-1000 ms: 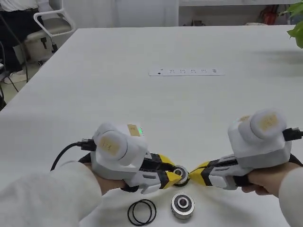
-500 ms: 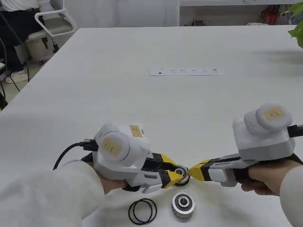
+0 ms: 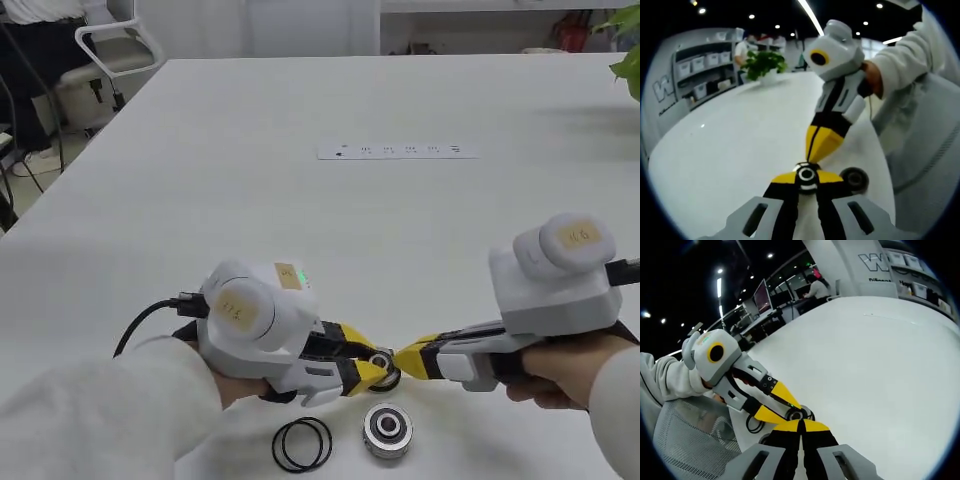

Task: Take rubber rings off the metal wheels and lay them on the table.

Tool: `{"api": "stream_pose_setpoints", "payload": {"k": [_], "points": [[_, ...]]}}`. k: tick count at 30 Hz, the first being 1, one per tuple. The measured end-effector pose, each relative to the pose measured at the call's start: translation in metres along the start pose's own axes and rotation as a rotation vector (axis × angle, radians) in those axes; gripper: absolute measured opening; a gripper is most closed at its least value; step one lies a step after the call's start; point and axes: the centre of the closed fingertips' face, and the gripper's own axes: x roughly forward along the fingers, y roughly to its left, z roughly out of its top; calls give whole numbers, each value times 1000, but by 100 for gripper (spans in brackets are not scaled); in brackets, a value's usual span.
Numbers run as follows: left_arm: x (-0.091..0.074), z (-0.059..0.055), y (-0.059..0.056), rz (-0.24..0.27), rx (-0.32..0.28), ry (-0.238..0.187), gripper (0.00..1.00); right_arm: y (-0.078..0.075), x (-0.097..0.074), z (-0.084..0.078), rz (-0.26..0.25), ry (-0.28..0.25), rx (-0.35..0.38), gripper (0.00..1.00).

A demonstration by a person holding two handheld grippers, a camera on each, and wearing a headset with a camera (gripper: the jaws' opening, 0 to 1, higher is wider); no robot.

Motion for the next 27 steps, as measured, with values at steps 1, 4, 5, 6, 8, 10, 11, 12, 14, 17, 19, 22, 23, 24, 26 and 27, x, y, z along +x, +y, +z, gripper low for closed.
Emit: {"api": "stream_pose_setpoints", "payload": {"k": [1,4,5,6,8,10,11,12,14,17,19,22,23,24,26,27], "points": [[0,0,0,0,0,0,13,0,0,0,2,-1,0,0],[0,0,0,-1,1,-1,13,2,0,1,7,-3,-4,0],[0,0,0,-1,1,-1,13,2,0,1,10,-4,-6,0],[0,0,0,-1,1,-1,13,3,0,2,14,-6,-12,0],[0,0,0,-1,1,-2,13,5,0,3,17,-13,-25,0],[0,0,-1,-2,1,-4,13,7,1,6,25,-23,-29,0],[0,1,-1,-3,0,-6,13,8,1,9,29,-42,-30,0],[1,1,-1,-2,1,-6,13,9,1,9,29,-30,-36,0],[1,1,-1,-1,1,-7,13,13,2,10,40,-34,-67,0],[1,1,-1,3,-11,-13,13,13,2,10,28,-27,-75,0],[1,1,-1,3,-8,-13,13,11,2,8,22,-23,-63,0],[1,1,-1,5,-2,-12,13,5,1,6,-2,-13,-48,0],[1,1,-1,5,-1,-12,14,4,1,5,-6,-8,-44,0],[1,1,-1,4,0,-9,14,3,1,4,-9,-4,-40,0],[1,2,-1,1,-3,5,14,2,2,4,-11,-3,-38,0],[0,3,-1,-3,-1,8,14,3,1,4,-10,-3,-36,0]]}}
